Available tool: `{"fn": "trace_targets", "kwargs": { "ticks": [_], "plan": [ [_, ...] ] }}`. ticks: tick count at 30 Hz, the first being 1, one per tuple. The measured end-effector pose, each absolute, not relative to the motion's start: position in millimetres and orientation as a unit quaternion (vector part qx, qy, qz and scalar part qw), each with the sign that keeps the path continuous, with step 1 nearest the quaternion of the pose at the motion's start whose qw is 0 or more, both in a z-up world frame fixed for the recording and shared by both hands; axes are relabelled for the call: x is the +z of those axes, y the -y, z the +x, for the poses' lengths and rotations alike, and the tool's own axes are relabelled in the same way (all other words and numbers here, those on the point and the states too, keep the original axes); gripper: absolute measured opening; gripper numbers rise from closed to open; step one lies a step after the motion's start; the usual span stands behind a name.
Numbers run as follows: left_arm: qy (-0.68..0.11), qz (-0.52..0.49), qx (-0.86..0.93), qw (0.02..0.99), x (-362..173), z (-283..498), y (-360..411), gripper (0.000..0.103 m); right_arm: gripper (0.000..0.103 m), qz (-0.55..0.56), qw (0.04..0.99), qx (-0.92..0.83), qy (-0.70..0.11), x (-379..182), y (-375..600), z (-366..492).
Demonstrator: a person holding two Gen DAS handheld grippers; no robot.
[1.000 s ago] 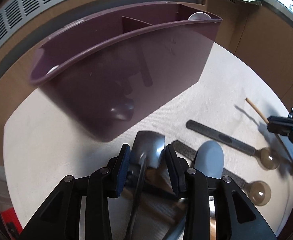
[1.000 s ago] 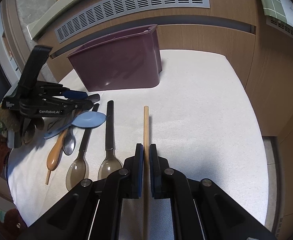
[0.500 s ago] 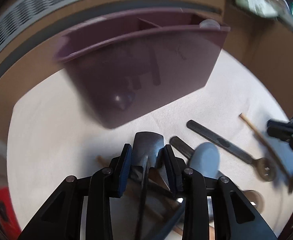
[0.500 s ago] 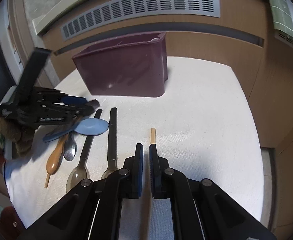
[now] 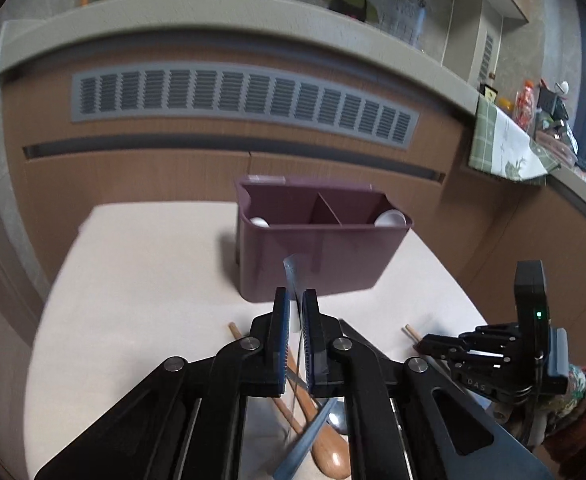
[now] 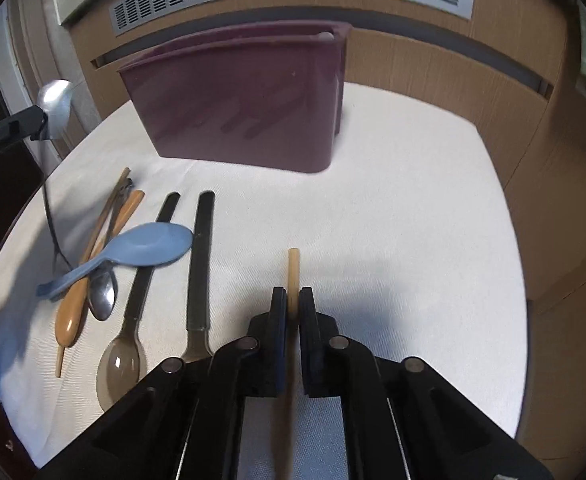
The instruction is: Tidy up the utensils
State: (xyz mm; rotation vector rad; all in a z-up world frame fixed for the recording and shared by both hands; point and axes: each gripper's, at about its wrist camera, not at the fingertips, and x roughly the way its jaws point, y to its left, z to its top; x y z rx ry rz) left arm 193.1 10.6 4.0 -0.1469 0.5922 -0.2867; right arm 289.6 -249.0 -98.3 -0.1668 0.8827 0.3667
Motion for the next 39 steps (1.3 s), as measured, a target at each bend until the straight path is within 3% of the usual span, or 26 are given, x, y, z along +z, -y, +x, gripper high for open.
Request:
{"fn": "trace_targets", "kwargs": {
  "ticks": [6,10,16,18,21,27,33,39],
  "plan": [
    [-0.28,-0.079,-0.134,0.947,3.8,185.2,-16.1,0.006,0.005,-0.059,0.916,0.184,-0.351,-51.7,258.4,270.0],
    [-0.295,-0.107,-0.115,0.943,-4.4,193.8,-31.8,0.006,0.005,-0.061,0.916,0.19,-0.348,-47.6,259.6,260.3],
    [-0.381,-0.157,-0.113,0.904,-53.0,230.3,-44.7,0.009,0.005,-0.036,0.91,0.182,-0.37,-67.6,267.4,267.6],
    [-0.403,-0.157,-0.101,0.896,-69.3,242.0,-37.0,0.026,0.005,-0.031,0.909,0.181,-0.375,-72.9,268.1,268.4],
    [-0.415,-0.168,-0.106,0.888,-81.3,258.0,-21.2,0.039,0.005,-0.031,0.907,0.183,-0.377,-76.1,268.0,267.3],
    [-0.43,-0.07,-0.067,0.898,-94.4,289.5,17.3,0.039,0.005,-0.024,0.905,0.184,-0.382,-82.1,269.6,268.6],
    [-0.431,-0.026,-0.068,0.899,-96.2,273.7,9.8,0.039,0.006,-0.021,0.904,0.181,-0.387,-87.7,273.1,267.7],
    [-0.441,-0.043,-0.084,0.893,-92.9,254.1,-19.4,0.039,0.006,-0.017,0.901,0.185,-0.391,-91.1,272.1,269.2]
  ]
}}
